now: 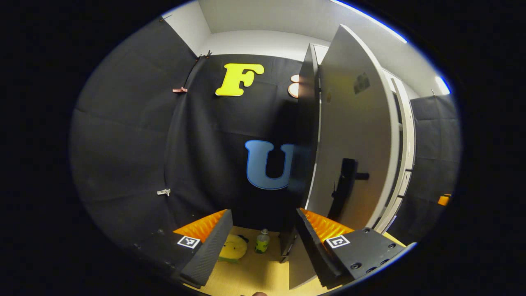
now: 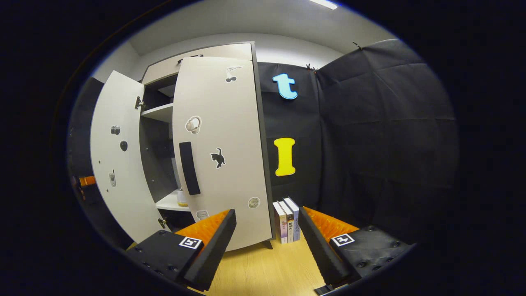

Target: Grab one shoe with the right hand and put it into the shoe cabinet, grab the other shoe with the left hand and put it into the shoe cabinet; then close the right door with the right hand and the left door with the left hand.

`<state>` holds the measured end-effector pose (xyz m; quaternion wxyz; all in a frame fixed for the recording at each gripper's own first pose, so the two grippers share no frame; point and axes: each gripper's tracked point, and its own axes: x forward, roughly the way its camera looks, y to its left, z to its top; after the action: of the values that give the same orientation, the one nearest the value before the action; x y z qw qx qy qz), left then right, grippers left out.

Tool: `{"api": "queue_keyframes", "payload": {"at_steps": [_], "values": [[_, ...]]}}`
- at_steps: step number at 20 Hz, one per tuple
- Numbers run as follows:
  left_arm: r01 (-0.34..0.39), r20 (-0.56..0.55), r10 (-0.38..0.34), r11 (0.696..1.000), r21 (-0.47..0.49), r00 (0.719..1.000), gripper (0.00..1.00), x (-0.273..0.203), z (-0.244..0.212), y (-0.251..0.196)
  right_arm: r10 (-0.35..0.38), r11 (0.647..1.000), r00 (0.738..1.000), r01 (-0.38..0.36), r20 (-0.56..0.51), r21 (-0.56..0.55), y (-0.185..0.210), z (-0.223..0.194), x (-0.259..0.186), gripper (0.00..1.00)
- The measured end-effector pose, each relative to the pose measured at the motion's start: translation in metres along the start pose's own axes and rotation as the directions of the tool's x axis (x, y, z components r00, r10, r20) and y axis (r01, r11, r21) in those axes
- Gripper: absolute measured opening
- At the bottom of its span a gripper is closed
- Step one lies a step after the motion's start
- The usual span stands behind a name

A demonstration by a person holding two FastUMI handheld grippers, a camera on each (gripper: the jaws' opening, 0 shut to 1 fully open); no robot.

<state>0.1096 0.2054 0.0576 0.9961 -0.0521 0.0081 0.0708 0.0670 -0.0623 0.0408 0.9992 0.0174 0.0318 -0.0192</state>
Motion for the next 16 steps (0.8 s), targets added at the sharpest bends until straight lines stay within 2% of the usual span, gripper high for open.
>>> {"api": "queue_keyframes", "payload": {"at_steps": [2, 3, 8, 13, 16], "values": [[0.092, -0.024, -0.092, 0.996, -0.011, 0.995, 0.95, 0.015, -0.003, -0.014, -0.025, 1.000, 1.000, 0.025, -0.017, -0.012, 0.001, -0.007, -0.014, 0.98], [0.107, -0.017, -0.107, 0.994, -0.007, 0.994, 0.95, 0.019, 0.002, -0.016, -0.032, 0.999, 0.999, 0.032, -0.026, -0.016, 0.003, -0.011, -0.021, 0.98], [0.147, 0.004, -0.147, 0.989, 0.013, 0.989, 0.95, 0.023, 0.010, -0.027, -0.052, 0.998, 0.997, 0.049, -0.050, -0.047, 0.009, -0.021, -0.040, 0.98], [0.162, -0.021, -0.162, 0.987, 0.015, 0.987, 0.95, 0.025, 0.008, -0.038, -0.003, 1.000, 0.997, 0.004, -0.075, 0.014, 0.026, -0.028, -0.035, 0.98], [0.190, -0.038, -0.189, 0.980, 0.053, 0.981, 0.95, 0.023, 0.008, -0.061, 0.026, 1.000, 0.997, -0.025, -0.066, 0.017, 0.030, -0.028, -0.032, 0.98]]}}
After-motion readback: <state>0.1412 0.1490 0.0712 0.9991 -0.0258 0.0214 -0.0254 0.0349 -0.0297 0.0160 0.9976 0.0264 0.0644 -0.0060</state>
